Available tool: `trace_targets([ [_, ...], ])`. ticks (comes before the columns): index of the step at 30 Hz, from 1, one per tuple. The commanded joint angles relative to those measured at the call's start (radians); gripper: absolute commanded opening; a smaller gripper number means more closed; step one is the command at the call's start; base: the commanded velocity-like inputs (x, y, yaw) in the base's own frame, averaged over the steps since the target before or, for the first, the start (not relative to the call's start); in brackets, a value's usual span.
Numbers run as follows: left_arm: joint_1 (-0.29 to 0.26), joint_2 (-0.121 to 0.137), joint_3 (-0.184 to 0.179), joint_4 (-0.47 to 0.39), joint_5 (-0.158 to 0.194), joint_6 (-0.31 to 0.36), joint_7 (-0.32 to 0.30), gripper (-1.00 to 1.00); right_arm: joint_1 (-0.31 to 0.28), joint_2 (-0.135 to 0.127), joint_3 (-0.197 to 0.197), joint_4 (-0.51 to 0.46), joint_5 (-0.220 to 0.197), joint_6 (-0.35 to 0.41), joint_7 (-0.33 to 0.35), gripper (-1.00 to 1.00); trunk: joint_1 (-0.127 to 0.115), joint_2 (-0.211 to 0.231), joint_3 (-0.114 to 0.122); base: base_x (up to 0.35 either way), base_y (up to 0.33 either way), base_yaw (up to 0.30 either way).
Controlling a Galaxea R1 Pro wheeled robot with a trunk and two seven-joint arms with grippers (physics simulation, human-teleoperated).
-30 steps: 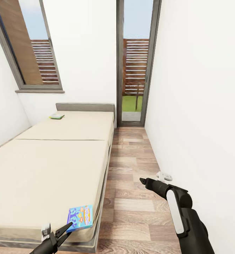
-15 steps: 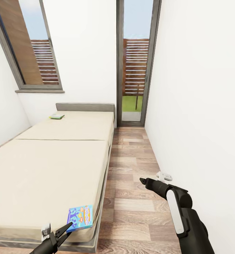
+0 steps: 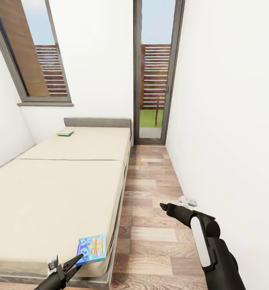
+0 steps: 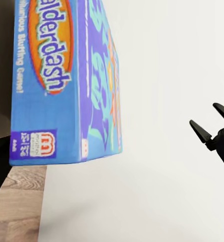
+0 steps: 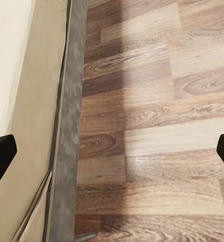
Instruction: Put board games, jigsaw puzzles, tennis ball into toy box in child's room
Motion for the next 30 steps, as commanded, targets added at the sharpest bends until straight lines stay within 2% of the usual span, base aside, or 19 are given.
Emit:
trace_targets([
  [1, -0.001, 0.000, 0.004, 0.000, 0.002, 0.006, -0.002, 1.00, -0.001, 0.001, -0.002, -0.001, -0.002, 0.005, 0.002, 1.00, 0.000, 0.000, -0.001, 0.058, 0.000, 0.000],
  [30, -0.001, 0.000, 0.004, 0.000, 0.002, 0.006, -0.003, 1.00, -0.001, 0.001, -0.002, -0.001, -0.002, 0.005, 0.002, 1.00, 0.000, 0.000, -0.001, 0.007, 0.000, 0.000],
])
